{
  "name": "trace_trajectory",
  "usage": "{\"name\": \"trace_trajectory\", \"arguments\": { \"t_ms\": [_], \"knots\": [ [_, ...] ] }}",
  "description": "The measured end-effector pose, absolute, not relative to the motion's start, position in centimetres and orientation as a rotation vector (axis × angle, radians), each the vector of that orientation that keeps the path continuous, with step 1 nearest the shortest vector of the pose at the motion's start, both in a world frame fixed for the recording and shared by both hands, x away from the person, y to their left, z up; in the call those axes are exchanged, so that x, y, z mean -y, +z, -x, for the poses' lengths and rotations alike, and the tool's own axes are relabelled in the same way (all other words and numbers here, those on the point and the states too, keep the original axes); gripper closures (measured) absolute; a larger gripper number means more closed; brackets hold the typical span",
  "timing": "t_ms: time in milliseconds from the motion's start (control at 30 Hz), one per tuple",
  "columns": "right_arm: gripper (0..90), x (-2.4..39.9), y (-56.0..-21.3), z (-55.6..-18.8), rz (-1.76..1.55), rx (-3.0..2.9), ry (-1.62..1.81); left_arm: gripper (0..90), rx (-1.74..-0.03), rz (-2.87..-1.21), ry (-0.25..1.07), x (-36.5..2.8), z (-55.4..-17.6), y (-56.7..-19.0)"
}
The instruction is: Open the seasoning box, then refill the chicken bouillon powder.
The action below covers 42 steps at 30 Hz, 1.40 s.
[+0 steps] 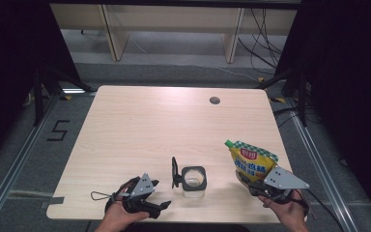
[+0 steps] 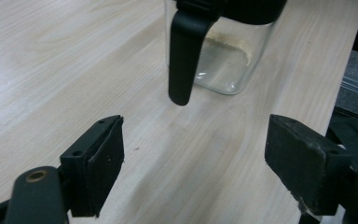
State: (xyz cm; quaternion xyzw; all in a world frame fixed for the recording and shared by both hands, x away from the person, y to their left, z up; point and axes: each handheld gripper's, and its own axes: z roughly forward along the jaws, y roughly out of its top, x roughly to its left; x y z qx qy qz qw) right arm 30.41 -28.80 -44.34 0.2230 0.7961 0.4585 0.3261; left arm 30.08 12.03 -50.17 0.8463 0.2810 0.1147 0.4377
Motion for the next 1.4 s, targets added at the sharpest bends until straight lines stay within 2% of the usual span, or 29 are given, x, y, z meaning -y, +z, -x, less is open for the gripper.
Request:
{"name": "trace_trajectory", "arguments": {
  "t_ms": [300,533,1400],
  "knots": [
    [37.8,27.8,-44.4,-29.3,-0.482,-2.152,1.126,18.3,-0.666,-2.130,0.306,-12.5,-30.2,-50.0],
    [37.9,27.3,-44.4,-28.5,-0.412,-2.186,1.064,18.4,-0.721,-2.104,0.301,-12.6,-30.0,-50.0],
    [38.2,25.8,-44.9,-27.2,-0.176,-2.247,0.812,20.8,-0.723,-2.119,0.322,-12.9,-29.9,-50.1]
  ]
}}
